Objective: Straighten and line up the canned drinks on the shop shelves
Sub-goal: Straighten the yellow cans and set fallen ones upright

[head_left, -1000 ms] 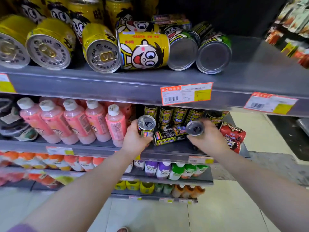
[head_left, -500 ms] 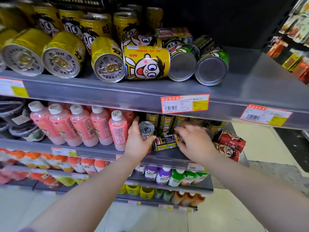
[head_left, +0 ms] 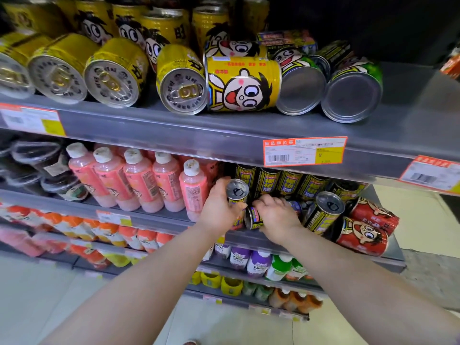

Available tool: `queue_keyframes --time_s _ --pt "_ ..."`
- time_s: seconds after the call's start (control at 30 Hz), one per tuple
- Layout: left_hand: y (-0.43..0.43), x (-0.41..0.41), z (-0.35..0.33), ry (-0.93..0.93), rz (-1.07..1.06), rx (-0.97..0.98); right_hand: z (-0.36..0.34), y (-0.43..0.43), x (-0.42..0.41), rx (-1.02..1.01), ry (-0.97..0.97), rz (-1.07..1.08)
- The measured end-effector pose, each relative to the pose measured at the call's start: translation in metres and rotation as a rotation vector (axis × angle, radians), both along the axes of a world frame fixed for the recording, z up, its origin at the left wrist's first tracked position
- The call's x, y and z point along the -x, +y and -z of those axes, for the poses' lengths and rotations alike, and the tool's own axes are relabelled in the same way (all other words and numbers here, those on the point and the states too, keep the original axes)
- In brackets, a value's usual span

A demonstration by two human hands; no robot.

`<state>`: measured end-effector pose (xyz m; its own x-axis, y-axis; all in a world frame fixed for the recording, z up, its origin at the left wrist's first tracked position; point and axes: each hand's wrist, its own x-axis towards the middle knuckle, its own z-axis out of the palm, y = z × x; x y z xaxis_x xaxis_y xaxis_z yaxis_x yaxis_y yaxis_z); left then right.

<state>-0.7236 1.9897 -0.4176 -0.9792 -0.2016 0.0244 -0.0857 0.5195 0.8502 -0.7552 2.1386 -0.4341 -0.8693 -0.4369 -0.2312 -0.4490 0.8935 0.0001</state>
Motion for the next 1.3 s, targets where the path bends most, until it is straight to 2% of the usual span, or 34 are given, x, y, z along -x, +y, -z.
queue_keyframes --time_s 0.1,0.27,0.4,0.57,0.67,0.83,0.97,1.07,1.17,1.3 --pt "-0.001 -0.001 -0.002 -0.023 0.003 0.009 -0.011 0.009 -0.006 0.213 -0.020 0.087" --pt "0.000 -0.002 -0.007 -0.097 0.014 0.017 -0.029 0.018 -0.009 0.673 -0.129 0.363" --pt "0.000 -0.003 -0.015 -0.145 0.041 0.085 -0.034 0.019 -0.014 0.842 -0.255 0.492" --pt "0.001 -0.006 -0.025 -0.135 0.071 0.236 -0.034 0.011 -0.016 0.871 -0.320 0.540" --pt "0.009 -0.012 -0.030 -0.080 0.043 0.323 -0.033 0.010 -0.022 0.854 -0.292 0.533" --pt "0.035 -0.019 -0.046 0.222 0.018 0.494 -0.051 0.049 -0.043 0.793 -0.145 0.425" --pt "0.080 -0.022 -0.060 0.362 0.194 0.530 -0.068 0.110 -0.059 0.771 0.040 0.400" --pt "0.127 -0.027 -0.056 0.431 0.394 0.507 -0.072 0.157 -0.058 0.750 0.156 0.529" --pt "0.177 -0.030 -0.044 0.385 0.554 0.479 -0.072 0.197 -0.050 0.727 0.195 0.673" --pt "0.223 -0.021 -0.025 0.078 0.679 0.585 -0.055 0.235 -0.034 0.641 0.110 0.795"
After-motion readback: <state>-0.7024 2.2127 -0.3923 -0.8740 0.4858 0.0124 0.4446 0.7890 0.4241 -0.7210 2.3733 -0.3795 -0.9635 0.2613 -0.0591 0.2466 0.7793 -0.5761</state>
